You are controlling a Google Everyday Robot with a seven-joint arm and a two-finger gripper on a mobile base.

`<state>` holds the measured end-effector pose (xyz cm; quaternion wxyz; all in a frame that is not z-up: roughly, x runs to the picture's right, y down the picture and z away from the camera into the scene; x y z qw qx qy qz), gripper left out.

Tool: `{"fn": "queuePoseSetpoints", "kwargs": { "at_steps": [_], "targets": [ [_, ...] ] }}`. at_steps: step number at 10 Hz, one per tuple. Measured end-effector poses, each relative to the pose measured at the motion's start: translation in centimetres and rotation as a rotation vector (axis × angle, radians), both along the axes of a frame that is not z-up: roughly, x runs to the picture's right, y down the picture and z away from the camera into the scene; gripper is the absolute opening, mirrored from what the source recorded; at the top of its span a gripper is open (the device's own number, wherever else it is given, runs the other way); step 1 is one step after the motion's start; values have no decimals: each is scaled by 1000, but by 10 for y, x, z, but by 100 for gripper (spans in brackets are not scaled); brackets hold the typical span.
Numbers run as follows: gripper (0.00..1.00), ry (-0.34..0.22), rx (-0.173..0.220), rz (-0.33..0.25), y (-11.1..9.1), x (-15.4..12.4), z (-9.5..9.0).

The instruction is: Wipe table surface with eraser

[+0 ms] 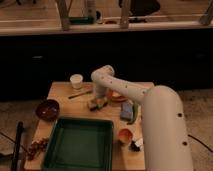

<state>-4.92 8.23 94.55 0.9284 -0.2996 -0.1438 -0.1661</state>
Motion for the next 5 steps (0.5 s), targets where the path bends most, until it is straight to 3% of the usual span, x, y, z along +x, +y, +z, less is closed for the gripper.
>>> {"fn": "queuePoseSetpoints", "kwargs": {
  "at_steps": [3, 5],
  "targets": [
    [0, -49, 15, -12, -7, -45, -1],
    [0, -115, 20, -48, 2, -70, -15]
  ]
}}
